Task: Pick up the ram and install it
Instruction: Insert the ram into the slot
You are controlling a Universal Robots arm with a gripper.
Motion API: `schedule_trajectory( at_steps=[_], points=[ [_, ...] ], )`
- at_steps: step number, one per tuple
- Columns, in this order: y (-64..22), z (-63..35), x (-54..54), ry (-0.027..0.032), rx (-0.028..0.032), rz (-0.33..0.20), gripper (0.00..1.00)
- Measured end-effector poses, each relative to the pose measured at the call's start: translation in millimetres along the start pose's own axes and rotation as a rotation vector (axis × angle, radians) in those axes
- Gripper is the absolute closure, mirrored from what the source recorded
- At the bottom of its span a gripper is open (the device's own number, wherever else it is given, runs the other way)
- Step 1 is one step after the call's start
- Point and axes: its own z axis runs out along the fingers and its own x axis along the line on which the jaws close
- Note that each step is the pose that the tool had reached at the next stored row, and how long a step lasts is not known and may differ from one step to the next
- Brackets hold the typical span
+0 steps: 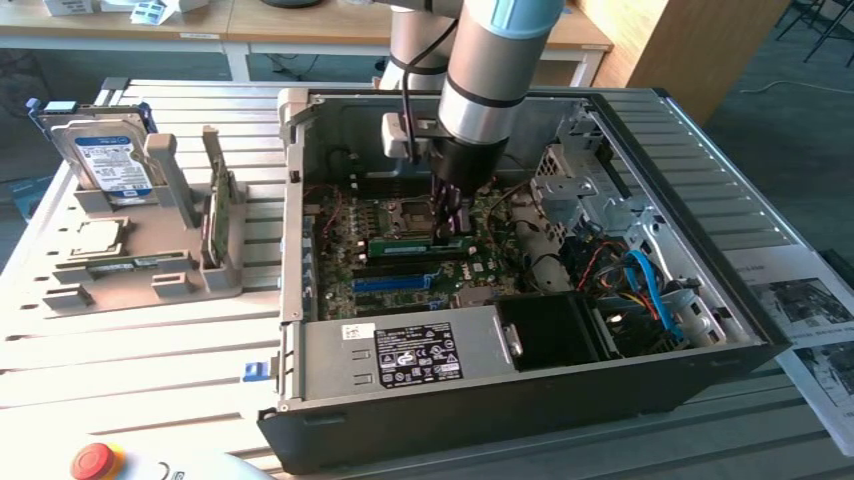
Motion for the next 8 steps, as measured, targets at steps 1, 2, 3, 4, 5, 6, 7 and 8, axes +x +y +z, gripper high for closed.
schedule_trajectory(
  at_steps=[1, 2, 3, 4, 5, 6, 7, 8],
  points=[
    [0.0, 0.2, 0.0, 0.0000, 0.0000, 0.000, 0.88],
    [0.0, 0.4, 0.0, 0.0000, 0.0000, 0.000, 0.88],
    [0.0, 0.6, 0.0, 0.0000, -0.0001, 0.000, 0.88],
    [0.0, 0.7, 0.0, 0.0000, 0.0000, 0.000, 0.88],
    [-0.1, 1.0, 0.0, -0.0001, 0.0000, 0.000, 0.88],
    [-0.1, 1.2, 0.0, 0.0000, -0.0001, 0.000, 0.88],
    [-0.1, 1.4, 0.0, -0.0001, -0.0001, 0.000, 0.88],
    [-0.1, 1.6, 0.0, 0.0000, -0.0001, 0.000, 0.88]
  ],
)
